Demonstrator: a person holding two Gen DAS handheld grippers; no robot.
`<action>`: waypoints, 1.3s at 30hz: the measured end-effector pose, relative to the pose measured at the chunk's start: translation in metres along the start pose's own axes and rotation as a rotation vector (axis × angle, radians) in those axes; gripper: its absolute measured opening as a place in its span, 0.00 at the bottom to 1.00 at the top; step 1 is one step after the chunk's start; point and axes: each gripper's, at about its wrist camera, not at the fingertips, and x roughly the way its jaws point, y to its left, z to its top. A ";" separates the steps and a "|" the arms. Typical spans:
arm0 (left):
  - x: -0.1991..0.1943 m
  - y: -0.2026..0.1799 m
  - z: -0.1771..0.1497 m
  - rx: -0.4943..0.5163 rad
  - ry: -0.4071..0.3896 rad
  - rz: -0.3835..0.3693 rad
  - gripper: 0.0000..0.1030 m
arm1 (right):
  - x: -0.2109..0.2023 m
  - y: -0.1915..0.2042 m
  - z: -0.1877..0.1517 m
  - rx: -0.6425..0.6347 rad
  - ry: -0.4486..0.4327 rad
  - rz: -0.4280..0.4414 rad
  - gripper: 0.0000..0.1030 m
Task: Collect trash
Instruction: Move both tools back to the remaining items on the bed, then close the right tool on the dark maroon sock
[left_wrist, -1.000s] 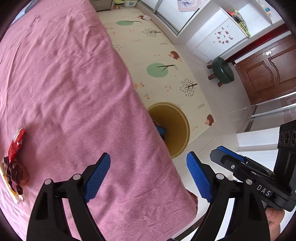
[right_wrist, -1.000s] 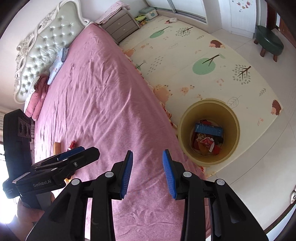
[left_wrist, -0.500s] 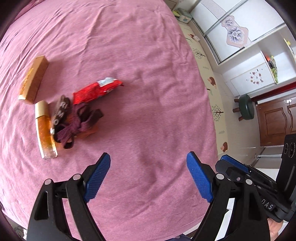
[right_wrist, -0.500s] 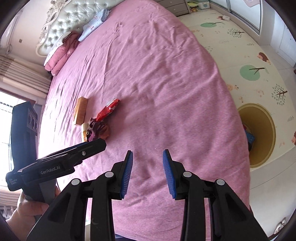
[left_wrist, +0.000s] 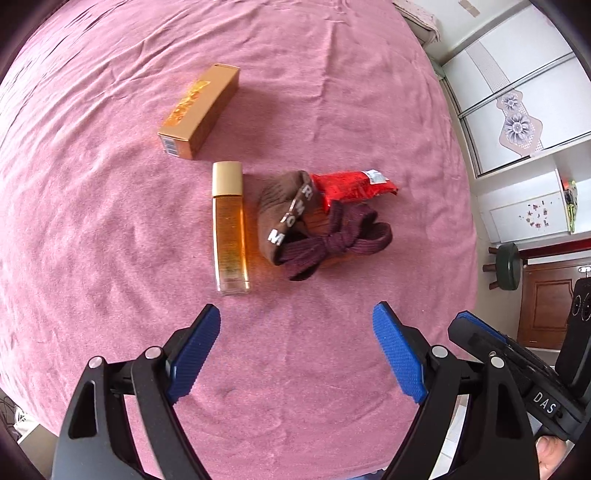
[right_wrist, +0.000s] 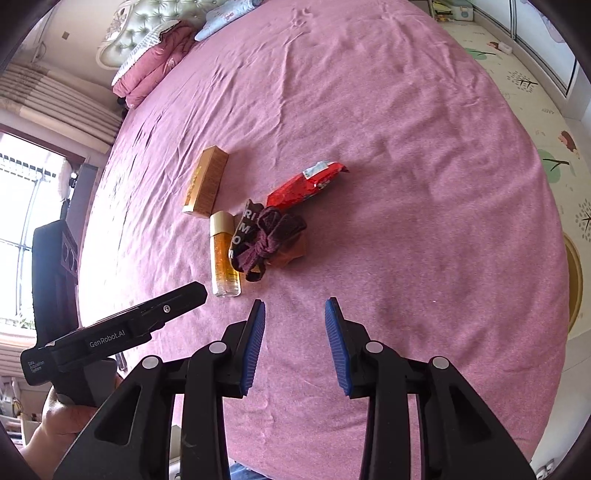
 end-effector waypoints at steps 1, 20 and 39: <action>0.001 0.005 0.001 -0.004 0.000 0.002 0.82 | 0.004 0.004 0.002 -0.004 0.004 -0.001 0.32; 0.043 0.054 0.018 -0.054 0.077 0.002 0.82 | 0.098 0.018 0.045 0.069 0.140 -0.024 0.38; 0.077 0.053 0.036 -0.054 0.146 0.027 0.82 | 0.073 0.008 0.068 0.064 0.087 -0.011 0.15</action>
